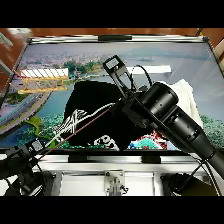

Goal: Fold the shirts.

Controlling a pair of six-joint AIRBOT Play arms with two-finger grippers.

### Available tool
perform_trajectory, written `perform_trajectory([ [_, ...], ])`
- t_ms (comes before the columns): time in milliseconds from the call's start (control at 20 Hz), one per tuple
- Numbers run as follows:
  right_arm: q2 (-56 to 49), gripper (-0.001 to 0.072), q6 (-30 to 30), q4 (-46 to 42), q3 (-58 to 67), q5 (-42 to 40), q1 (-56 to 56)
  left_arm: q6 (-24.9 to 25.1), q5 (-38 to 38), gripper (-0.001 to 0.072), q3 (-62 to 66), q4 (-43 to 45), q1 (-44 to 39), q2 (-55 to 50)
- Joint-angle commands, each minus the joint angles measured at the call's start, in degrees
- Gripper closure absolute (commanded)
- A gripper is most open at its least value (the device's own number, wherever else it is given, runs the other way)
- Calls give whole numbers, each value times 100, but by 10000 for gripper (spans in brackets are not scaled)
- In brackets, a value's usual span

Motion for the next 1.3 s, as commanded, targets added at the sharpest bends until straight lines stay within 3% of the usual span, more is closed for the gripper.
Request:
perform_trajectory([
  [0,0,632,227,57,0,-35,4,-190,-4,656,-92,59,-155,203],
  [300,0,632,227,52,0,-131,4,-337,-107,655,-92,101,-157,678],
  [900,39,633,374,94,249,-111,17,-356,-81,655,-511,92,-448,651],
  [1250,42,633,136,262,249,-105,17,-426,68,656,-564,70,-448,647],
])
